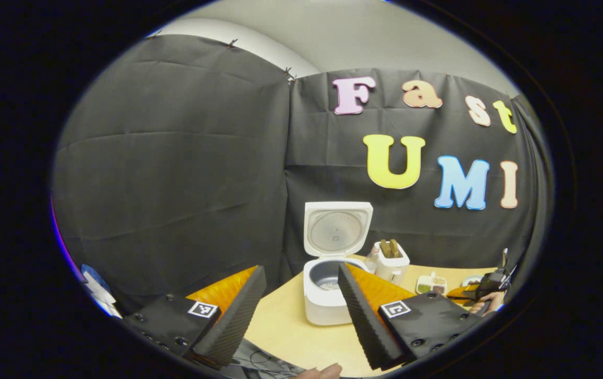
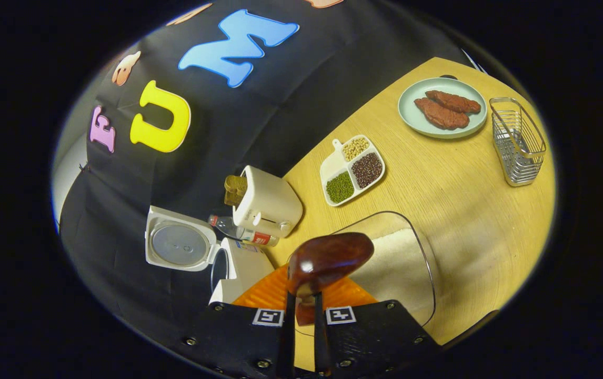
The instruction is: Close the left gripper, press the button to open the rice cooker; take a wooden spoon from the chopstick holder with the right hand, scoop a spoonful of rice and pour it into the rice cooker, then put the wooden spoon back into the chopstick holder.
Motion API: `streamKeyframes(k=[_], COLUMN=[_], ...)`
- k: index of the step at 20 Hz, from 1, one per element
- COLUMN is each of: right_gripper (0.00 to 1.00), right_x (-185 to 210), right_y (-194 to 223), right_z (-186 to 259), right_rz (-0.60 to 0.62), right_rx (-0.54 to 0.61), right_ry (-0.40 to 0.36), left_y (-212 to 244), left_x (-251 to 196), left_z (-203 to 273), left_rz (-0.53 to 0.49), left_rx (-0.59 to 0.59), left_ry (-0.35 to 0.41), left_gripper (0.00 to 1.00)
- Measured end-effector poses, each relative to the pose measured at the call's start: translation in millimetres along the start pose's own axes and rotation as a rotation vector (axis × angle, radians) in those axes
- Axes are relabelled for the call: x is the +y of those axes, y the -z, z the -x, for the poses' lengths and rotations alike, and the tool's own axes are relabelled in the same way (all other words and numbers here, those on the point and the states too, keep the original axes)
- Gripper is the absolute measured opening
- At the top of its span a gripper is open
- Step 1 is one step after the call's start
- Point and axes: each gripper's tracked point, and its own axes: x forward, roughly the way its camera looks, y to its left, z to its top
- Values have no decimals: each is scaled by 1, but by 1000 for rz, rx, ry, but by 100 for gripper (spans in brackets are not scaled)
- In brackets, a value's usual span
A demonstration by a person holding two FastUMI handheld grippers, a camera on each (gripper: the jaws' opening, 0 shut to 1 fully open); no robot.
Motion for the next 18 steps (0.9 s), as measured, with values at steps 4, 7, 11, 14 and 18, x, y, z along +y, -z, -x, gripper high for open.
streamKeyframes(k=[4, 7, 11, 14, 18], right_gripper=[15, 15, 15, 15, 15], right_x=[37, 71, 120, 166, 219], right_y=[-18, -18, -11, 2, 22], right_z=[21, 34, 49, 52, 34], right_rz=[-21, -10, 15, -15, 37], right_rx=[-39, -49, -39, -12, 19], right_ry=[-76, -128, -198, -268, -316], left_y=[-5, -5, -8, -3, 0], left_x=[0, 3, 19, 34, 61], left_z=[5, 9, 19, 24, 30], left_rz=[-4, 6, 17, 36, 59], left_rx=[-17, -22, -37, -35, -40], left_ry=[3, -2, -16, -33, -78], left_gripper=[100, 100, 100, 100, 93])
